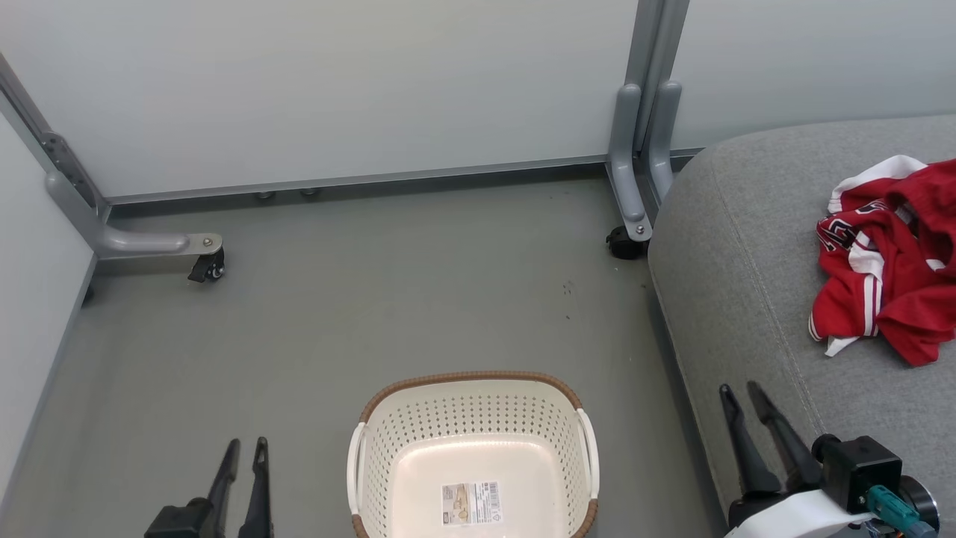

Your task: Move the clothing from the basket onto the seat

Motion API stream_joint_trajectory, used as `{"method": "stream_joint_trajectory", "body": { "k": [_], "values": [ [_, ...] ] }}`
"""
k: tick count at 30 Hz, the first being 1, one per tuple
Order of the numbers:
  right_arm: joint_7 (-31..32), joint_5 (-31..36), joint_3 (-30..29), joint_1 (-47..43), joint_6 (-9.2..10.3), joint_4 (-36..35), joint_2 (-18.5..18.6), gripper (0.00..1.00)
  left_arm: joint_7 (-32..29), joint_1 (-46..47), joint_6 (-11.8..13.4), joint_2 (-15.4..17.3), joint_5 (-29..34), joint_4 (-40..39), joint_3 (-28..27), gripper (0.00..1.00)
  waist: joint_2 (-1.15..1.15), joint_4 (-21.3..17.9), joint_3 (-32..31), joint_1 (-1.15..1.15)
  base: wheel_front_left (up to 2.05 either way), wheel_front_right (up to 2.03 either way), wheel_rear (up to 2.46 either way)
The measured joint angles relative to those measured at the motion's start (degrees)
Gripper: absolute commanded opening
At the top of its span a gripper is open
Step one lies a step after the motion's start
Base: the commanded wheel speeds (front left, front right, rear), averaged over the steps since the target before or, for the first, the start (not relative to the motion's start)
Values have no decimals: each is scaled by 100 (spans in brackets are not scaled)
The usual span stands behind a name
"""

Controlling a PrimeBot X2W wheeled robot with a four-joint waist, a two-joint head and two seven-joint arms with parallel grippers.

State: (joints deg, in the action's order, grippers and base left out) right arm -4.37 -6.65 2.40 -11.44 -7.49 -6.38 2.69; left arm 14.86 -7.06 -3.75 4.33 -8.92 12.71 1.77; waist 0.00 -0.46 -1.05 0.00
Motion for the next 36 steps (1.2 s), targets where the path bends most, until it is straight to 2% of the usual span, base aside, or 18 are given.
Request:
{"method": "stream_joint_trajectory", "body": {
  "k": [4,20,36],
  "values": [
    [1,-163,15,-16,0,144,-12,0,-93,1,-1,-15,-170,162,-3,0,0,1,2,0,0,0,0],
    [101,-2068,-7,267,0,547,98,0,-520,155,-64,-37,-1876,180,-171,0,0,7,18,0,0,0,0],
    [221,-3591,-81,581,0,872,165,0,-870,396,-129,-75,-3286,164,-316,0,0,12,34,0,0,0,0]
  ]
}}
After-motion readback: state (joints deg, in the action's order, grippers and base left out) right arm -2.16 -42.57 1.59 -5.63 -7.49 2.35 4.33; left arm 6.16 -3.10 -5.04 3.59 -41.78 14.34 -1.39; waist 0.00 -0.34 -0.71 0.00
